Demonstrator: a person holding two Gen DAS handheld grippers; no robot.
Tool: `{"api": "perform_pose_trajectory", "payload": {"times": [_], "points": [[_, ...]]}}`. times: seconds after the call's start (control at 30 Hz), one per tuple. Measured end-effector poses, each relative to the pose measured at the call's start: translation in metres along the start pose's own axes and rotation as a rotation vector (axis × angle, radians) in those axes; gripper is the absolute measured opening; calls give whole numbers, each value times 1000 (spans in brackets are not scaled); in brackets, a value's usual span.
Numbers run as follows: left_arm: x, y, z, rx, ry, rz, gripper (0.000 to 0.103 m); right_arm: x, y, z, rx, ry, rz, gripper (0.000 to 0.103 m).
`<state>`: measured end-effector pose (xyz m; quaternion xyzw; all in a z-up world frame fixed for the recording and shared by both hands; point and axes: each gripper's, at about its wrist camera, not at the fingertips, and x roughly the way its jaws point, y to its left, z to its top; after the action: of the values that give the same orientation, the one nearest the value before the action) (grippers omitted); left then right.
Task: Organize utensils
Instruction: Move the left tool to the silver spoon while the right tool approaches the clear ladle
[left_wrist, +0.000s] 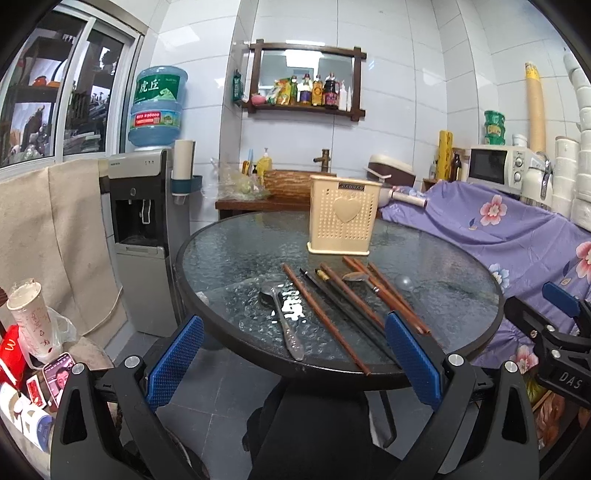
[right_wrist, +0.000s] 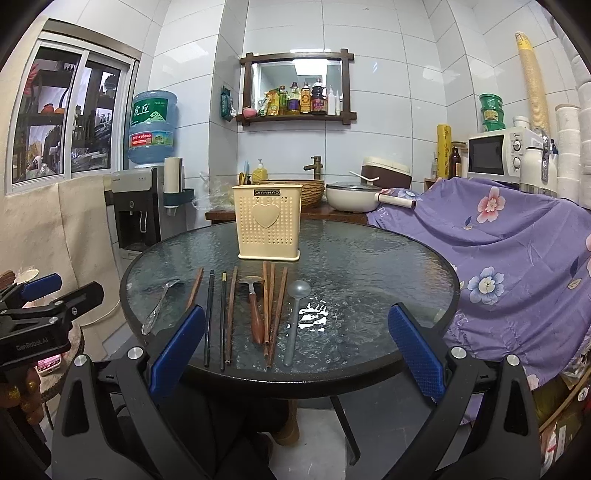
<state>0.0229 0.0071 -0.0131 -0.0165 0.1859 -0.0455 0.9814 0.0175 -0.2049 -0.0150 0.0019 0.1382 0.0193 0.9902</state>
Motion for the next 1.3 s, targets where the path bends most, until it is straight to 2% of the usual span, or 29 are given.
{"api": "perform_pose_trajectory", "payload": {"times": [0.1, 0.17, 0.27, 0.4, 0.5, 0.63, 0.77, 1.07, 1.3], "points": [[15, 7, 5, -1, 44, 37, 87, 9, -2, 1, -11, 28, 6, 97], [27, 12, 8, -15, 91, 28, 83, 19, -4, 3, -21, 64, 19, 97], [53, 18, 11, -9, 203, 19, 82, 34, -6, 5, -43, 114, 38, 97], [83, 18, 13, 31, 283, 33, 82, 59, -9, 6, -51, 183, 75, 97], [105, 26, 19, 2, 351, 12, 68, 82, -11, 11, -60, 246, 95, 97], [122, 27, 28, 41, 380, 32, 58, 107, -13, 17, -58, 306, 123, 96], [142, 31, 33, 13, 441, -5, 52, 134, -15, 20, -80, 371, 116, 83], [175, 33, 36, 3, 529, -36, 51, 193, -28, 19, -42, 544, 147, 70], [192, 32, 37, 8, 553, -36, 49, 216, -31, 19, -42, 606, 147, 70]]}}
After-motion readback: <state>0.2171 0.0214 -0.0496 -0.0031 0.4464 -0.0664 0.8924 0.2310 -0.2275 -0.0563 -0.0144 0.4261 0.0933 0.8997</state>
